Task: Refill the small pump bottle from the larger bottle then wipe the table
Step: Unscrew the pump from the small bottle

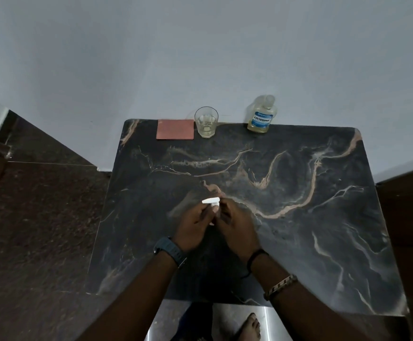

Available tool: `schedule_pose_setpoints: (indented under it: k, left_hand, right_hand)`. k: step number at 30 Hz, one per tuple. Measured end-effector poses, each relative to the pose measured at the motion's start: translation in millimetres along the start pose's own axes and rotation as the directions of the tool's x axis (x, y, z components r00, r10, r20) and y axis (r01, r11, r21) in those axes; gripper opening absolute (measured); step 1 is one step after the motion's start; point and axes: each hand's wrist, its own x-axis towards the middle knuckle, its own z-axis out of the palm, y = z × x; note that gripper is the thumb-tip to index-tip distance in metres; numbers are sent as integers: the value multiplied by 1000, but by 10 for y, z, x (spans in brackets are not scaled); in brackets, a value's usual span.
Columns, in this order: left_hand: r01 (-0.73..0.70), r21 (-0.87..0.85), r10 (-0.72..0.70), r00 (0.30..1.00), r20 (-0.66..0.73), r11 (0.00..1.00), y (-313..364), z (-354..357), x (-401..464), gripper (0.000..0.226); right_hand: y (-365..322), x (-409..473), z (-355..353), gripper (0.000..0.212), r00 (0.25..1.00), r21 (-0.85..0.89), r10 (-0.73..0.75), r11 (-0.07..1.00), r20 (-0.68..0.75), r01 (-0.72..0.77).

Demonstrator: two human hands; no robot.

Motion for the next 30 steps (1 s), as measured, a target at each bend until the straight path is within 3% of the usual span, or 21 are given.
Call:
schedule_pose_setpoints:
  k: [7, 11, 19, 23, 27, 30]
  left_hand:
    - [-13, 0, 13, 962, -271, 1000, -119, 116, -293, 12]
    - [54, -69, -76, 921, -381, 996, -112, 184, -349, 33]
    - [-42, -66, 30, 983, -181, 997, -51, 214, -490, 34]
    - [-48, -31, 41, 976, -214, 998, -56, 200, -515, 31]
    - [14, -21, -19, 960, -279, 1000, -59, 194, -472, 13]
    - [32, 52, -9, 920, -392, 998, 16, 179, -399, 20]
  right_hand:
    - [-25, -349, 156, 16, 997, -21, 14, 1000, -75, -15]
    - [-60, -448, 224, 28, 993, -66, -6, 998, -117, -2]
    - [-132, -495, 220, 29, 991, -96, -11, 995, -134, -1]
    - [-73, -459, 215, 25, 991, -113, -8, 994, -136, -8]
    - [-60, -423, 201, 20, 989, -103, -19, 995, -144, 4]
    - [-100, -389, 223, 14, 986, -110, -32, 994, -163, 14]
